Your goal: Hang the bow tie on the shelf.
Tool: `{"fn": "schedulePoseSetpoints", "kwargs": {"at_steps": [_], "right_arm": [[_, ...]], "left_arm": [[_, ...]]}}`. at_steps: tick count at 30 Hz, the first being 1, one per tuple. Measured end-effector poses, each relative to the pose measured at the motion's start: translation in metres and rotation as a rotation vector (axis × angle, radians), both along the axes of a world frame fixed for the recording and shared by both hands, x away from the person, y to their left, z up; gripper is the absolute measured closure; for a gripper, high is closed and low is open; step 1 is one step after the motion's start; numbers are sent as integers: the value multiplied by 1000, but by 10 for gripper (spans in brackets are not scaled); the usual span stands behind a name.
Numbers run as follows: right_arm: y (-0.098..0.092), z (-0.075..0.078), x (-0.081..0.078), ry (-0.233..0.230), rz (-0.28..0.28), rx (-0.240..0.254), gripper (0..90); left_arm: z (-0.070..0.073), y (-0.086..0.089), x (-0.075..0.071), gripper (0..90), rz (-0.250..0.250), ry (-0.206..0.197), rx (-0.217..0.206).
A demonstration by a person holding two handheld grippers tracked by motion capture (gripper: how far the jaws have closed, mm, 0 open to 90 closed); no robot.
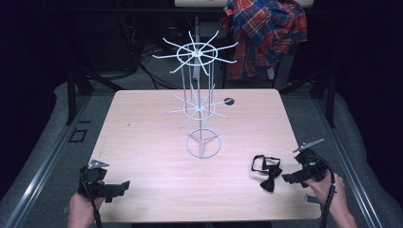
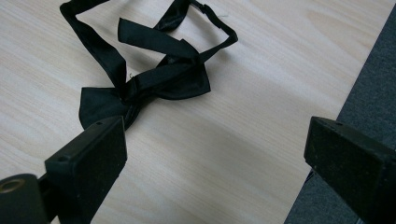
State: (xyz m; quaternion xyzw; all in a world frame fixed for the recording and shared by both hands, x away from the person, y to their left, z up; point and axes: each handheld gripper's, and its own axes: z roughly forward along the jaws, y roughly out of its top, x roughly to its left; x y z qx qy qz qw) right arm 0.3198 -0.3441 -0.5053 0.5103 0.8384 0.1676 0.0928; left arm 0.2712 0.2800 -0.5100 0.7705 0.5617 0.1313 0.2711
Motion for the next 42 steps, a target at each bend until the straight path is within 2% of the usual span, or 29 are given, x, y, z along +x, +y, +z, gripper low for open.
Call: {"fn": "schedulePoseSetpoints", "kwargs": {"at_steps": [2, 3, 7, 8, 10, 14, 16, 19, 24, 29, 31, 35, 38, 39, 42], "right_arm": [[-1, 0, 0, 2, 6, 2, 57], [-2, -1, 1, 12, 12, 28, 57], [-4, -1, 2, 5, 11, 47, 61], [-5, 0, 3, -14, 3, 58, 54], [-5, 1, 3, -18, -2, 45, 45], [-2, 3, 7, -33, -5, 60, 38], [-2, 4, 9, -16, 6, 57, 35], [3, 7, 13, -21, -3, 86, 0], [11, 9, 19, -34, 21, 68, 0], [19, 9, 27, -43, 26, 76, 0], [27, 9, 31, -55, 44, 23, 0], [39, 7, 43, -61, 67, 18, 0], [45, 7, 50, -54, 79, 16, 0], [49, 4, 58, -48, 79, 20, 0], [50, -2, 70, -22, 81, 22, 8]], "left_arm": [[0, 0, 0, 0, -2, 0, 0], [0, 0, 1, 1, -4, 3, -1], [-1, -2, 2, 0, -7, 3, -6], [-1, -2, 3, 0, -13, 5, -5], [-1, -3, 3, 0, -13, 3, -9], [-1, -5, 4, 0, -29, -2, -12], [-1, -5, 4, 0, -30, -2, -15], [-1, -7, 4, 0, -37, -1, -19], [-2, -8, 5, 0, -48, -1, -16], [-1, -8, 4, 0, -51, 1, -14], [-1, -8, 5, 0, -49, 2, -14], [-1, -9, 4, 0, -47, -1, -12], [-1, -9, 4, 0, -44, -1, -12], [-1, -7, 4, 0, -44, 4, -11], [-2, -6, 3, 0, -36, 0, -15]]}}
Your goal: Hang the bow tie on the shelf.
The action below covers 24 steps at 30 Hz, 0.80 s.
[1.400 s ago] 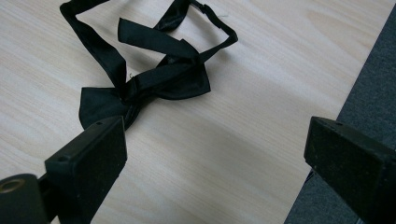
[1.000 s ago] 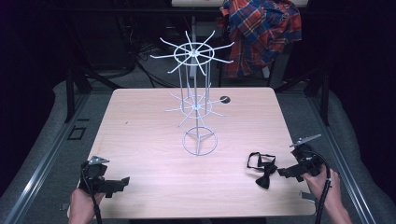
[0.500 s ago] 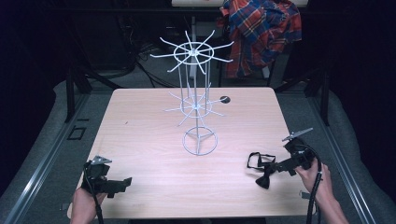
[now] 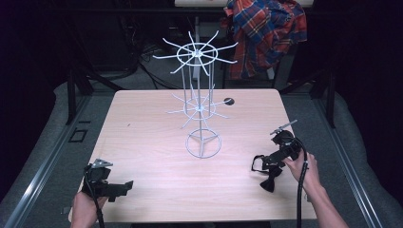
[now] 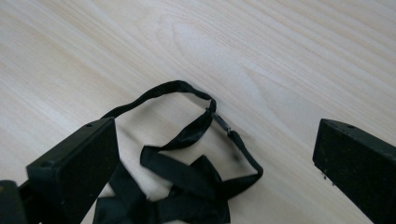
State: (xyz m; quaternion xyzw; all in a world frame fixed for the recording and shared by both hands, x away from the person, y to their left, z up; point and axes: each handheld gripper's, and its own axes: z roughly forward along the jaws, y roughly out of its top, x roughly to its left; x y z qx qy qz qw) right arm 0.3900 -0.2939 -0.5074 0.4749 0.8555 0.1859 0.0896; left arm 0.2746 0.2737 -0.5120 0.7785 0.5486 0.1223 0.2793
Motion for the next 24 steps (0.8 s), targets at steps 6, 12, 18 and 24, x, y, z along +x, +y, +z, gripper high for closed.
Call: {"fn": "schedulePoseSetpoints", "kwargs": {"at_steps": [6, 12, 18, 24], "right_arm": [[1, -16, 13, 46, 0, -16, 177], [-2, -18, 13, 44, -21, -37, 375], [2, -27, 13, 60, -29, -59, 483], [8, -34, 13, 79, -27, -131, 696]], "left_arm": [[0, 1, -1, 0, -5, 1, -10], [0, 2, -1, 0, -12, 1, -19], [0, 1, 0, 0, -18, 2, -29], [0, 2, -1, 0, -20, 4, -33]]}}
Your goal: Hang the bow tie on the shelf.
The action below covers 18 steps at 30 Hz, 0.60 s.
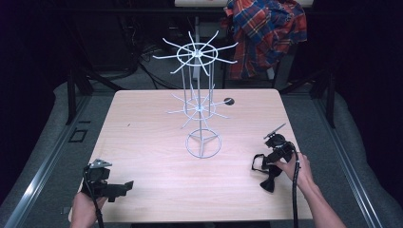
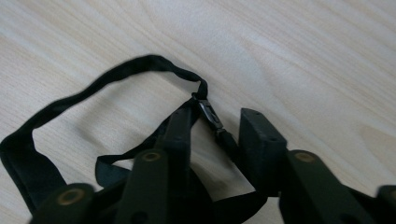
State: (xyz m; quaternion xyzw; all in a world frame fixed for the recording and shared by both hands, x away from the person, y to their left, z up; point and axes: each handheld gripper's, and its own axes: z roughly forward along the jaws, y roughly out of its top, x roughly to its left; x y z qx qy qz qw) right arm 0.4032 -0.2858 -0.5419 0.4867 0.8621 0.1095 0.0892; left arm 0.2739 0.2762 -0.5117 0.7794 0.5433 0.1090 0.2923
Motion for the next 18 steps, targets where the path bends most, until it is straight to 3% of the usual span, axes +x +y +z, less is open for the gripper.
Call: {"fn": "schedulePoseSetpoints", "kwargs": {"at_steps": [1, 4, 5, 7, 8, 11, 16, 18], "right_arm": [[0, 0, 0, 0, 0, 0, 696], [3, -2, -1, 9, 14, -4, 813], [3, -1, -1, 6, 15, -25, 835], [4, -2, -1, 9, 17, -12, 847], [5, -2, -3, -10, -1, -11, 860], [3, 1, -2, -9, 21, -16, 864], [3, 13, -6, -66, 23, 9, 866], [3, 24, -9, -109, 30, 32, 868]], "left_arm": [[0, 0, 0, 0, 0, 0, 0], [0, 0, 0, 0, -4, 0, -3], [0, -1, 0, 0, -4, -3, -4], [0, -1, 0, 0, -5, -3, -5], [0, 0, 0, 0, -8, 0, -4], [0, 0, 0, 0, -7, 0, -2], [1, 0, 0, 0, -11, -1, 1], [0, 0, 0, 0, -5, -5, -2]]}}
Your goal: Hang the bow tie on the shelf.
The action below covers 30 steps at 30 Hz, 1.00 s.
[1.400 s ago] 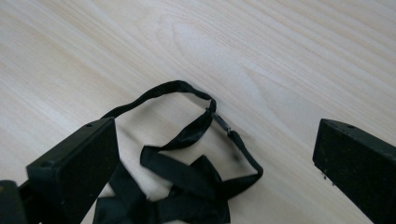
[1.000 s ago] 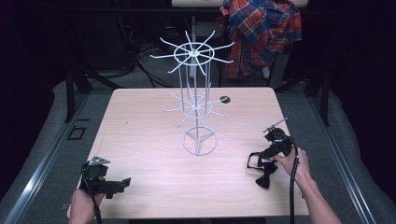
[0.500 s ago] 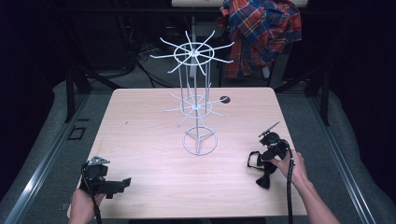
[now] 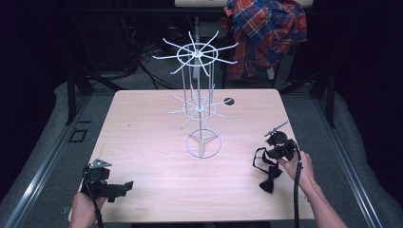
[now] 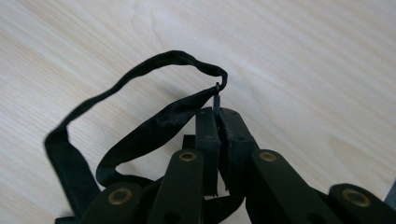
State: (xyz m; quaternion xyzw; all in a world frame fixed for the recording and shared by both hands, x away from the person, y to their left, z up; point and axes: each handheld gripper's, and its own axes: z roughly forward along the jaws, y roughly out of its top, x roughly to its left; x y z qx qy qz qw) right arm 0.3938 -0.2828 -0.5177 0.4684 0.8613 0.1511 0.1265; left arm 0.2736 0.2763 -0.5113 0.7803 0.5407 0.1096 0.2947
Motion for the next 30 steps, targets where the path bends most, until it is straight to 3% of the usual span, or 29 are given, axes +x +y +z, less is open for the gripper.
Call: {"fn": "schedulePoseSetpoints", "kwargs": {"at_steps": [9, 13, 15, 30], "right_arm": [[0, 24, -12, -104, 13, 76, 874], [-1, 34, -17, -132, 26, 86, 875], [-2, 39, -20, -151, 22, 119, 875], [3, 65, -35, -260, 54, 143, 875]], "left_arm": [[1, 0, 0, 0, -2, -3, -1], [0, 0, 0, 0, -2, -2, -2], [0, 1, 0, 0, -2, -3, -2], [0, 0, 0, 0, -3, 1, -4]]}}
